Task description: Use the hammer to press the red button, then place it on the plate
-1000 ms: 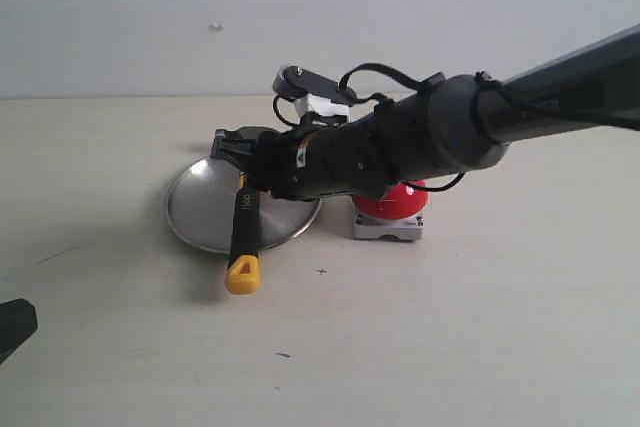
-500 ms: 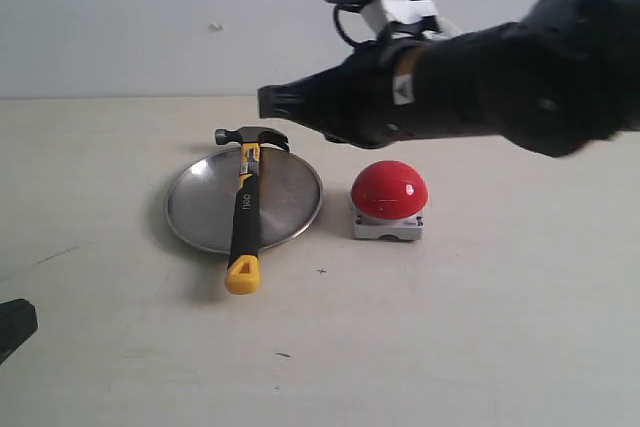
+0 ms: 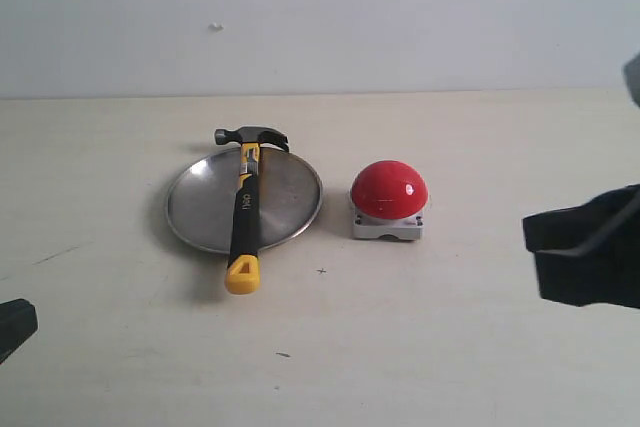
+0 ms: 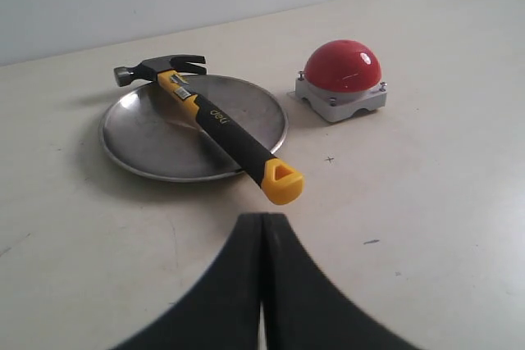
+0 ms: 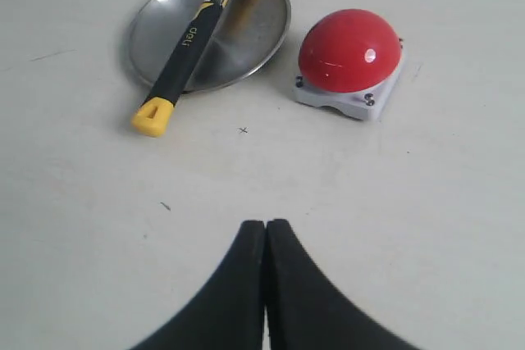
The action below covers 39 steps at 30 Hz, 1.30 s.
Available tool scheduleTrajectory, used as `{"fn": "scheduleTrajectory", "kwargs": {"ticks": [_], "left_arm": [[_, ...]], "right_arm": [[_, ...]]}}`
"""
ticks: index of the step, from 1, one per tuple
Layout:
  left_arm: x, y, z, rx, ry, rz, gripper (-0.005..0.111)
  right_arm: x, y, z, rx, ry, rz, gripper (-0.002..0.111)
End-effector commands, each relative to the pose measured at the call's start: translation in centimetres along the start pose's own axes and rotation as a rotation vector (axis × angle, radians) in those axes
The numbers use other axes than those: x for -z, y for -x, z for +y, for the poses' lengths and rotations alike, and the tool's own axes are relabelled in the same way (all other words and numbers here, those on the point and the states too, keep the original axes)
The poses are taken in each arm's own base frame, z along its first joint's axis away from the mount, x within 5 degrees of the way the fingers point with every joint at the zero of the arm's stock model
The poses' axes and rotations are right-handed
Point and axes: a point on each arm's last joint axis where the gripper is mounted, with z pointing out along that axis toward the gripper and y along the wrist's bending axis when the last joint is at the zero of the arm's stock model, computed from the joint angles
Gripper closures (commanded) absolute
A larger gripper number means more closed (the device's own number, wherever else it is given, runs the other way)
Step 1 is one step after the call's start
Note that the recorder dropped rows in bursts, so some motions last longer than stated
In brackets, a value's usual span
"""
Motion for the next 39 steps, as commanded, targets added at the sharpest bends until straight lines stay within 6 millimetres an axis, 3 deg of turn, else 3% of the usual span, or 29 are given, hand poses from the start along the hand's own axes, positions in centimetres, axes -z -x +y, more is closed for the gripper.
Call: {"fn": "scheduleTrajectory", "kwargs": {"ticks": [1, 9, 13, 20, 28, 34, 39], "left_arm": [[0.0, 0.1, 0.0, 0.013, 0.003, -0.011, 0.107], [0.0, 0.1, 0.0, 0.013, 0.003, -0.011, 0.107], [0.0, 0.1, 0.0, 0.013, 0.003, -0.009, 0.107], [0.0, 0.1, 0.0, 0.013, 0.003, -0.009, 0.107], [0.0, 0.1, 0.0, 0.013, 0.003, -0.009, 0.107], [0.0, 0.1, 0.0, 0.013, 0.003, -0.009, 0.107], [0.0, 0.1, 0.0, 0.013, 0.003, -0.009, 0.107]], "right_arm": [[2.4, -0.3, -0.3, 0.000, 0.019, -0.067, 0.108], [4.8, 0.0, -0.8, 0.082, 0.015, -0.206, 0.108], [6.0, 0.0, -2.3, 0.108, -0.071, -0.348, 0.108], [7.6, -2.7, -5.5, -0.003, -0.360, -0.533, 0.108], [9.2, -5.3, -6.2, -0.085, -0.549, -0.662, 0.108], [9.2, -5.6, -6.2, -0.052, -0.560, -0.669, 0.108], [7.6, -6.6, -6.7, -0.037, -0.540, -0.682, 0.108]]}}
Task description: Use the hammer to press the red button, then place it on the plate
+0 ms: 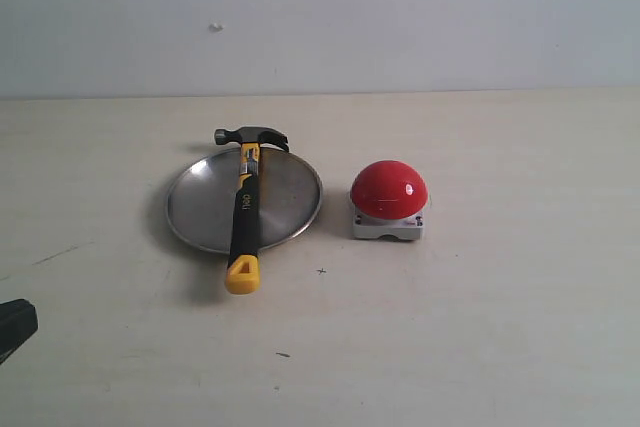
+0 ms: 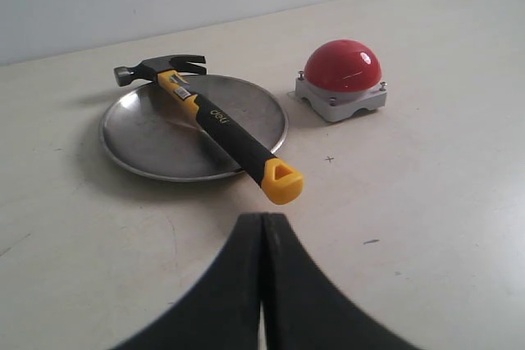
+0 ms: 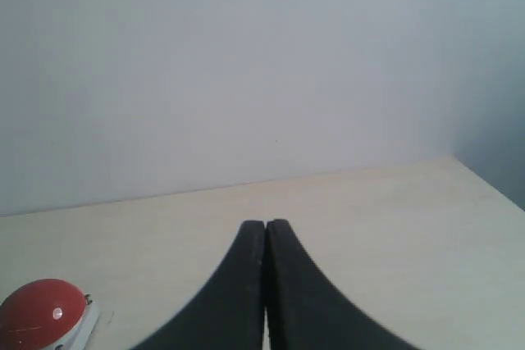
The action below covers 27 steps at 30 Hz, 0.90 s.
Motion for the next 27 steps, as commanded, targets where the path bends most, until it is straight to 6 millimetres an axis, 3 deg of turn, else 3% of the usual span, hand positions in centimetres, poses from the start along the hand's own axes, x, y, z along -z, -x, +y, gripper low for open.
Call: {"fn": "scheduleTrajectory", "kwargs": {"ticks": [1, 11, 17, 23, 27], "left_arm": [[0.0, 0.1, 0.0, 0.013, 0.003, -0.009, 0.107], [0.0, 0.1, 0.0, 0.013, 0.003, -0.009, 0.107], [0.0, 0.1, 0.0, 0.013, 0.003, -0.009, 0.107], [0.0, 0.1, 0.0, 0.013, 0.003, -0.009, 0.107], [0.0, 0.1, 0.0, 0.013, 0.003, -0.009, 0.107]], "right_arm": [[-0.5, -1.7, 0.1, 0.008, 0.015, -0.021, 0.108], [-1.2, -6.8, -0.1, 0.075, 0.024, 0.062, 0.108], [-0.9, -7.8, -0.2, 0.126, 0.033, 0.041, 0.108], [-0.9, -7.9, 0.1, 0.002, 0.056, 0.052, 0.108], [-0.9, -7.9, 0.0, 0.011, 0.054, 0.051, 0.108]]}}
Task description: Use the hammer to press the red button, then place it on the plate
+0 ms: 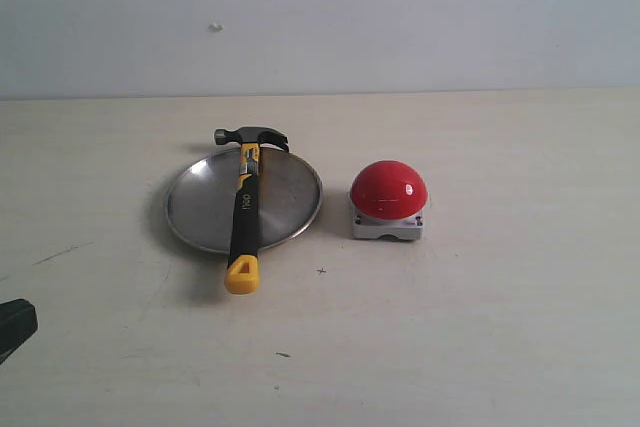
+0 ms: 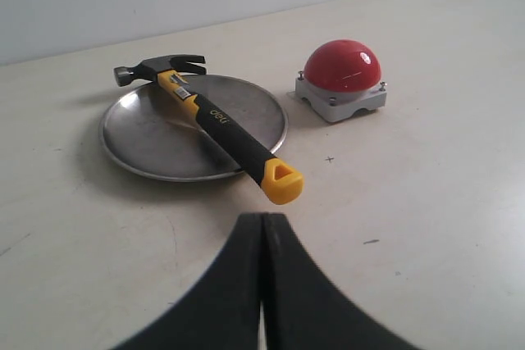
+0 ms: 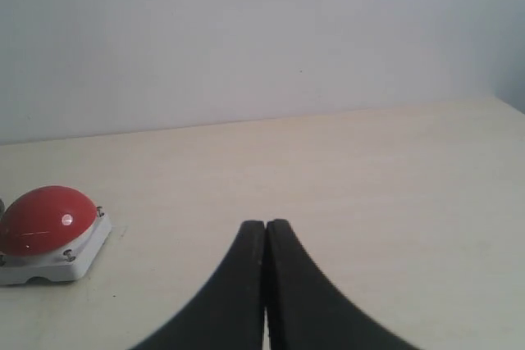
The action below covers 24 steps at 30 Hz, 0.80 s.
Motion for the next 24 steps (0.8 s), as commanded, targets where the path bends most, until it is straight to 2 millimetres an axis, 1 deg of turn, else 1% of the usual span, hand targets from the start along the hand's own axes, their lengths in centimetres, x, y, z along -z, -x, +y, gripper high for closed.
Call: {"fn": "scheduleTrajectory", "kwargs": {"ticks": [1, 14, 16, 17, 20, 21, 22, 24], "left_arm": [[0.0, 0.1, 0.0, 0.013, 0.003, -0.009, 0.107], [0.1, 0.1, 0.0, 0.012, 0.003, -0.015, 0.107], [0.6, 0.4, 0.4, -0.101, 0.046, -0.047, 0.107], [1.1, 0.7, 0.8, -0.122, 0.097, -0.089, 0.107], [2.4, 0.6, 1.9, -0.092, 0.245, -0.118, 0.107], [3.2, 0.2, 2.4, -0.063, 0.329, -0.105, 0.107], [3.5, 0.1, 2.5, -0.049, 0.360, -0.110, 0.107], [4.8, -0.2, 2.8, -0.004, 0.467, -0.154, 0.107]], "right_arm": [[0.0, -0.1, 0.0, 0.002, -0.003, -0.011, 0.108], [0.0, -0.1, 0.0, -0.005, -0.001, -0.008, 0.108], [0.0, -0.1, 0.0, -0.005, -0.002, -0.005, 0.108], [0.0, -0.1, 0.0, -0.005, -0.002, -0.005, 0.108], [0.0, -0.1, 0.0, -0.005, -0.002, -0.005, 0.108], [0.0, -0.1, 0.0, -0.005, -0.002, -0.005, 0.108], [0.0, -0.1, 0.0, -0.005, -0.002, -0.005, 0.108], [0.0, -0.1, 0.0, -0.005, -0.002, -0.005, 0.108]]}}
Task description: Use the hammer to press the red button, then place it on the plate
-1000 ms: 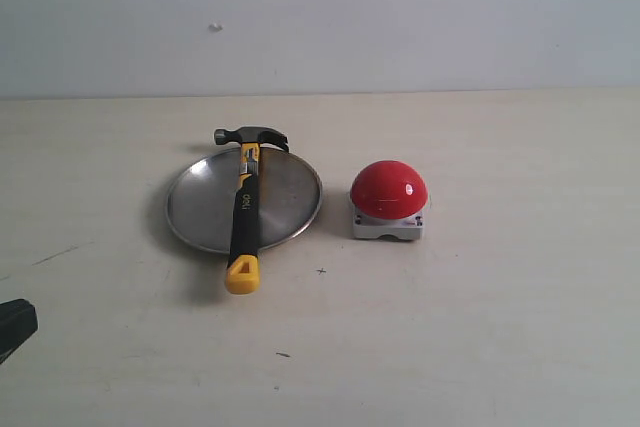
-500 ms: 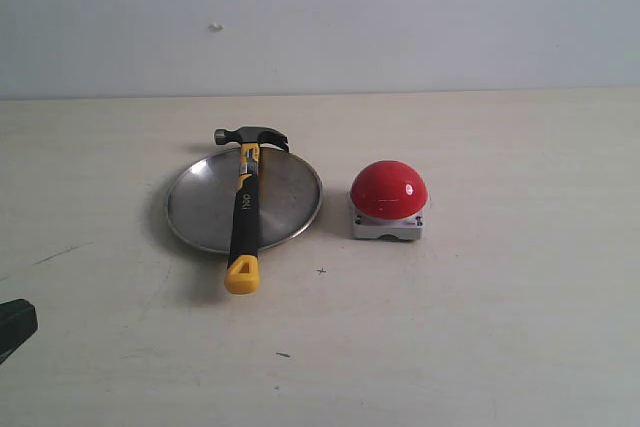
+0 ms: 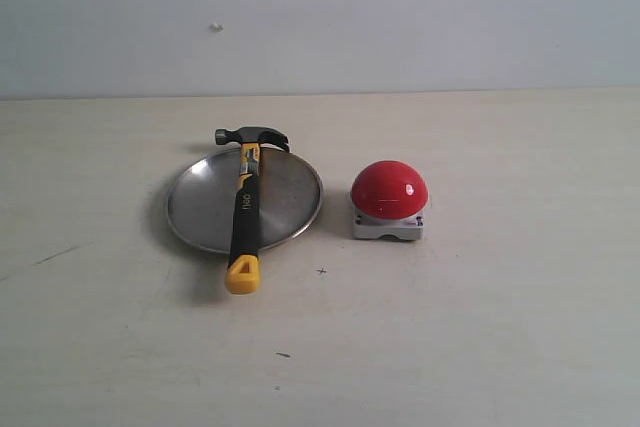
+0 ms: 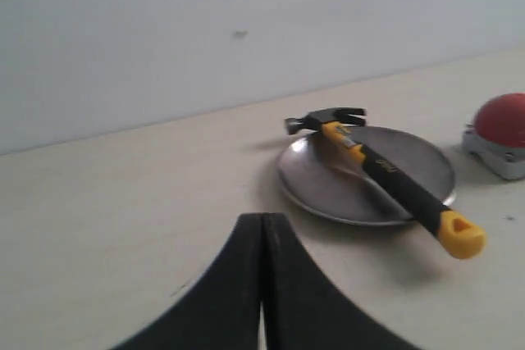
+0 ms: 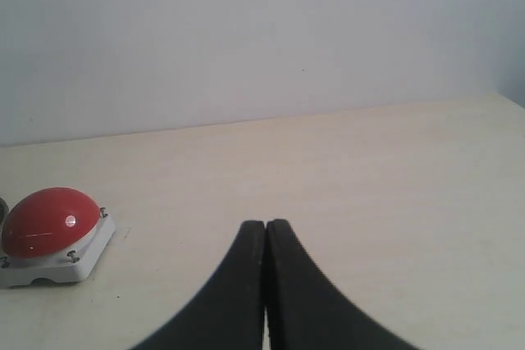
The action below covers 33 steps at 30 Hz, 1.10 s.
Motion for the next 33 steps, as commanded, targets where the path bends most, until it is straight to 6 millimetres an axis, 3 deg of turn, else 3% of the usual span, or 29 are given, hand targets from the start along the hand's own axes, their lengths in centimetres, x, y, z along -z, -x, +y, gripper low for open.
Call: {"fn": "scheduleTrajectory", "kwargs": {"ticks": [1, 6, 33], "left_arm": [[1.60, -0.47, 0.91, 0.059, 0.149, -0.026, 0.107], [1.74, -1.43, 1.27, 0.078, 0.213, 0.076, 0.107], [1.74, -1.46, 1.27, 0.079, 0.213, 0.079, 0.107]], "right_arm": [[0.01, -0.11, -0.04, 0.008, -0.005, -0.005, 0.108], [0.01, -0.13, -0.04, 0.008, -0.005, -0.003, 0.108], [0.01, -0.12, -0.04, 0.008, -0.005, -0.004, 0.108]]}}
